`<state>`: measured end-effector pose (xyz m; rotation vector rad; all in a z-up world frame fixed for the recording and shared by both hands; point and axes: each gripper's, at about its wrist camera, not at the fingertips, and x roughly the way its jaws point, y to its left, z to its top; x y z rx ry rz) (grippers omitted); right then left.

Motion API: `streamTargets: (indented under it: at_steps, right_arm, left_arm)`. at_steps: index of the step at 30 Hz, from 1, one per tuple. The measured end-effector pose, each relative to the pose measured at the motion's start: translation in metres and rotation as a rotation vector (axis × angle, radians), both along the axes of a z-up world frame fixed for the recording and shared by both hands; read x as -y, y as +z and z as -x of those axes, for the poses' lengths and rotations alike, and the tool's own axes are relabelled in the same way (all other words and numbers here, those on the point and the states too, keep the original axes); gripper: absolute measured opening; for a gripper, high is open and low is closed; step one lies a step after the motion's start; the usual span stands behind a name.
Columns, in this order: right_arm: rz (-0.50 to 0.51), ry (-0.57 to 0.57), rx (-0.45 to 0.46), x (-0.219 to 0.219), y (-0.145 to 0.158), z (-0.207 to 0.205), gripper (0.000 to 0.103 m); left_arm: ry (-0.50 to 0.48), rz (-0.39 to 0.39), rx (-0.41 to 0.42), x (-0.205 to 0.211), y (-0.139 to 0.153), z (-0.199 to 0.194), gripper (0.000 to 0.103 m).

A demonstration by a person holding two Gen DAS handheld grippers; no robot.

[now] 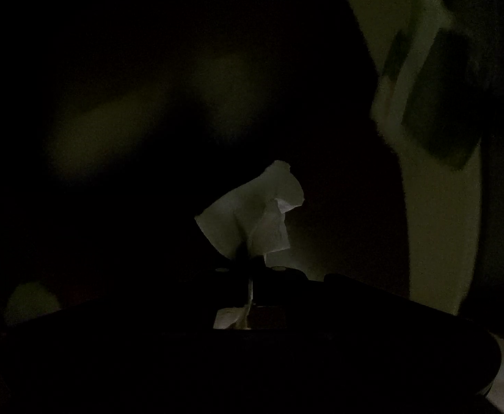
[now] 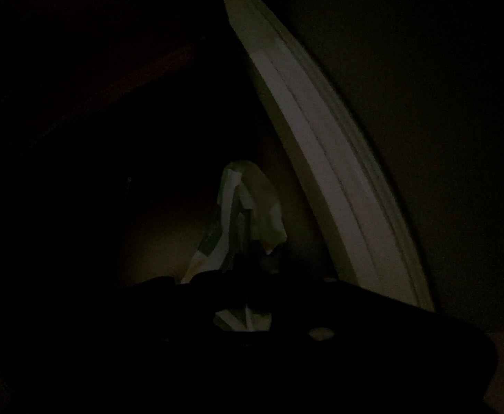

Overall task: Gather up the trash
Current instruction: 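Close left tool on white tissue while right tool grasps clear plastic bag, then lift tissue and plastic bag with both tools and carry them to the teal bin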

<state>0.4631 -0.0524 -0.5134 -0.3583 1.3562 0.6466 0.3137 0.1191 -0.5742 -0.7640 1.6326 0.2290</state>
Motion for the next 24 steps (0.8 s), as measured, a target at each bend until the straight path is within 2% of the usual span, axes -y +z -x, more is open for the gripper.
streamTargets:
  at_steps: [6,13,19,24]
  right_arm:
    - [-0.005,-0.018,0.001,0.012,0.049,0.022,0.0]
    - [-0.064,-0.053,0.13,0.018,0.123,0.045,0.0]
    - [-0.157,-0.148,0.27,0.024,0.213,0.084,0.0]
    - [-0.209,-0.124,0.389,0.016,0.301,0.123,0.0]
  left_arm:
    - [-0.076,-0.007,0.068,0.002,0.055,-0.022,0.001]
    - [-0.172,-0.048,0.221,-0.005,0.154,-0.03,0.001]
    - [-0.182,-0.136,0.451,-0.014,0.271,-0.01,0.001]
    - [-0.151,-0.182,0.61,-0.026,0.384,0.013,0.002]
